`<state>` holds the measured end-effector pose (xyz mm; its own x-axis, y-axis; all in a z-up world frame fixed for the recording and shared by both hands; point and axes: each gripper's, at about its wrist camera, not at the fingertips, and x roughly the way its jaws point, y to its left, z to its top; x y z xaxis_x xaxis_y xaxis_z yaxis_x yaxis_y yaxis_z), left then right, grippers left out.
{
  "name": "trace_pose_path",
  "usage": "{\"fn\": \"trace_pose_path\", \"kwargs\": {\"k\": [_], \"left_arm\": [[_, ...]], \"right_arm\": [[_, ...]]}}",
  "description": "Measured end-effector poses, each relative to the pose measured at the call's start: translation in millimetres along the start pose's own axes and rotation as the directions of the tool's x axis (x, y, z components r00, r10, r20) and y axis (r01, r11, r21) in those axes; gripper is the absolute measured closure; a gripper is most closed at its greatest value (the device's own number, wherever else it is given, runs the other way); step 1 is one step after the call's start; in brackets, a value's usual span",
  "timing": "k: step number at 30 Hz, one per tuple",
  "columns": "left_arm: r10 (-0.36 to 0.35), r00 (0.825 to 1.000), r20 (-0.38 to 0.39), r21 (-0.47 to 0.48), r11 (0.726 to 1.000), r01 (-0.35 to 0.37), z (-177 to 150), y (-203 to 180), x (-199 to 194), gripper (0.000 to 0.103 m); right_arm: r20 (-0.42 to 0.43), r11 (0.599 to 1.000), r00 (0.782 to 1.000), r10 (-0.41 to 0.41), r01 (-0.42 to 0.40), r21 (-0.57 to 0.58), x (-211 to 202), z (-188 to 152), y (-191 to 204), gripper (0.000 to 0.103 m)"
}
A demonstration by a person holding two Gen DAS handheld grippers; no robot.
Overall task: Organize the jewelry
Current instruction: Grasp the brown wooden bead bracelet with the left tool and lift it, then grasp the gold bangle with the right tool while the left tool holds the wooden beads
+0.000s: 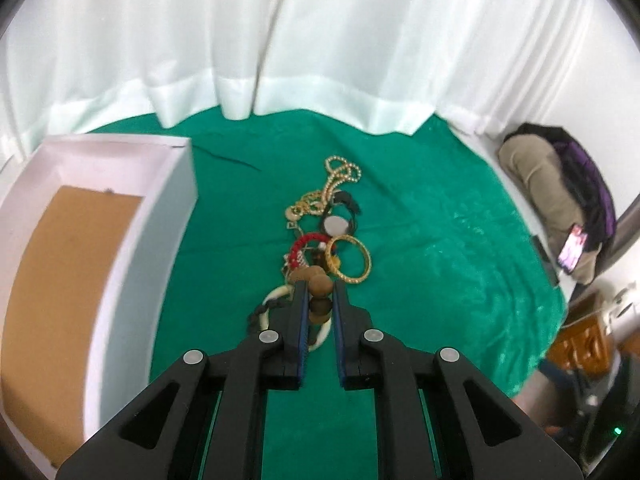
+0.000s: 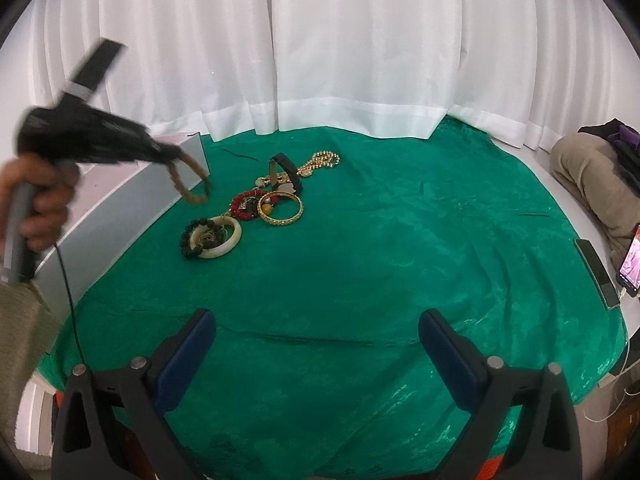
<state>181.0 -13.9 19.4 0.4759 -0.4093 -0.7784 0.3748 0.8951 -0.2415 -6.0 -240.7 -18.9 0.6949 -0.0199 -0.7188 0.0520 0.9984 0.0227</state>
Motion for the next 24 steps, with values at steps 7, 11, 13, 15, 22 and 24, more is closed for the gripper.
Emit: {"fn": "trace_pose_path", "kwargs": {"k": [7, 11, 13, 15, 22, 24], "left_arm": [[-0.008, 0.996, -0.083, -0.060, 0.998, 0.003, -60.4, 22.8, -1.4, 0.093], [-0.032, 0.990, -0.138, -0.119, 0.993, 0.015, -93.1, 34.6, 15.1, 0.093], [-0.067, 0.989, -0.129, -0.153, 0.987, 0.047, -101.8, 38.4, 14.4, 0.093], [-0.058, 0.992, -0.113, -0.168, 0.985, 0.039, -109.2, 43.8, 11.1, 0.092], [0.179, 0.978, -0.108, -0.179, 0.964, -0.196, -137.0, 73.6, 10.4, 0.046], [0.167, 0.982, -0.083, -0.204, 0.962, -0.180, -143.5, 79.1, 3.8, 0.038]], "right_arm": [[-0.009, 1.000, 1.000, 0.008, -0.008, -0.025, -1.6, -4.3, 10.2, 0.000], [-0.028, 0.999, 0.999, 0.027, -0.028, -0.039, 1.6, -7.4, 21.2, 0.000], [-0.033, 0.998, 0.999, 0.043, -0.045, -0.046, 2.2, -8.1, 26.5, 0.000], [-0.035, 0.997, 0.998, 0.054, -0.056, -0.059, 2.5, -8.4, 29.8, 0.000], [0.007, 0.983, 0.987, 0.162, -0.161, -0.090, 13.7, 6.4, 24.2, 0.000], [-0.026, 0.970, 0.978, 0.207, -0.209, -0.123, 33.5, 19.1, 23.6, 0.000]]}}
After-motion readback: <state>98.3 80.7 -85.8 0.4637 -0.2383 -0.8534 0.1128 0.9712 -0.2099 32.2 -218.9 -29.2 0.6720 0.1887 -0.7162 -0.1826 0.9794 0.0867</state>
